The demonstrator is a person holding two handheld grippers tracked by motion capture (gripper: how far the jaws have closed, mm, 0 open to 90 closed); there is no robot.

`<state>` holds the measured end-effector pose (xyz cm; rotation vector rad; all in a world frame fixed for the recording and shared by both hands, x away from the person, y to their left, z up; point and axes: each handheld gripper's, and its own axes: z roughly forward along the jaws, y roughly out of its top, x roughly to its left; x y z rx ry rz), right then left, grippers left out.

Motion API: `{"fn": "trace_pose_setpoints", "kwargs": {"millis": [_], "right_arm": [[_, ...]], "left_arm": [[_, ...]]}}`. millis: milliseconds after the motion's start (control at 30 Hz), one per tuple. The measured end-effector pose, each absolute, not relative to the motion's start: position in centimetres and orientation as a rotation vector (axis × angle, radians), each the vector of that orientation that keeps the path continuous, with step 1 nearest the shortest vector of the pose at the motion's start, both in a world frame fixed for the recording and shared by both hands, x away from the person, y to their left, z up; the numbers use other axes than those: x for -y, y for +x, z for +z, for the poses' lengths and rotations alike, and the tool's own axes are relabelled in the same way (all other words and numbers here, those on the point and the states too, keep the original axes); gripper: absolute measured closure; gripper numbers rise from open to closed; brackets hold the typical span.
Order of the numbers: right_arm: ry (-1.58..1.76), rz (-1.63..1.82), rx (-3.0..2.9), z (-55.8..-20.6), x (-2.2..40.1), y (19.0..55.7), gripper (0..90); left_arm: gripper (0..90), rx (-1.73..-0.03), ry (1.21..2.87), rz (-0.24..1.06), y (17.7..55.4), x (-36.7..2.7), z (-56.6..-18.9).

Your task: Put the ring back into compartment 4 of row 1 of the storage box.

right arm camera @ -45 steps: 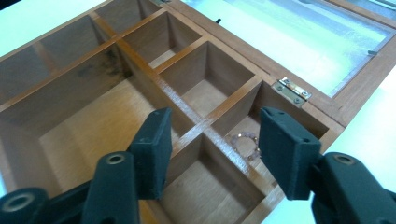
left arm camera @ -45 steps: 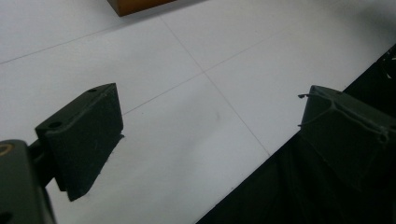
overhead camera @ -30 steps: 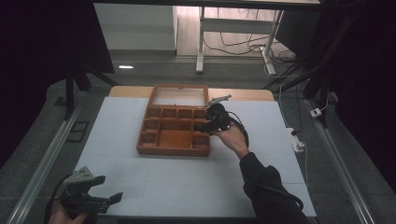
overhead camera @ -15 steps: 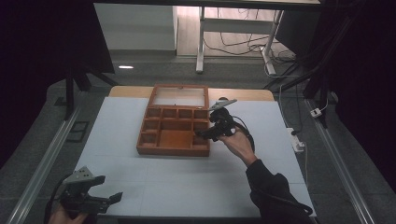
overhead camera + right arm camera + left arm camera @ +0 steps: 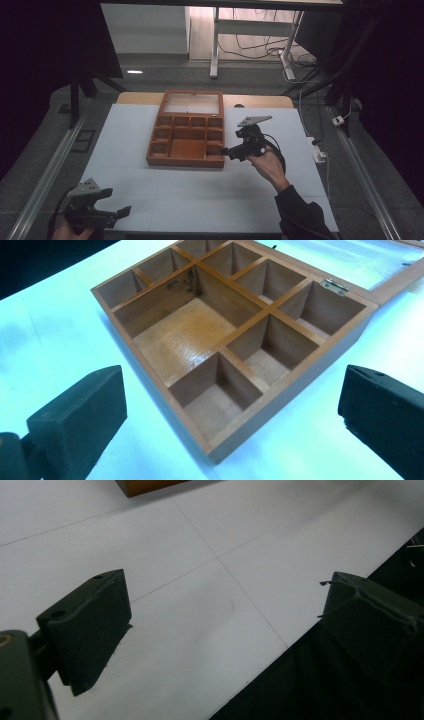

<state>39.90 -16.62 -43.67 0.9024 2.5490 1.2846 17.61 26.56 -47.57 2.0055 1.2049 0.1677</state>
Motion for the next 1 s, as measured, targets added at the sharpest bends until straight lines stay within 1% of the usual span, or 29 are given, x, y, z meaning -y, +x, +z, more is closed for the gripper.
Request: {"fn": "trace_pose_setpoints", "kwargs": {"millis": [633,1000], "right_arm": [[0.941,1.217,-2.514,-44.0,19.2,36.0,0.0],[0.936,1.198,-2.493,-43.5,20.7,33.7,0.0]], "left_arm": [[5.5,-1.193,2.010,0.175,17.5,-26.5,-47.5],[5.5,-1.196,2.008,0.178,17.5,-26.5,-47.5]]}}
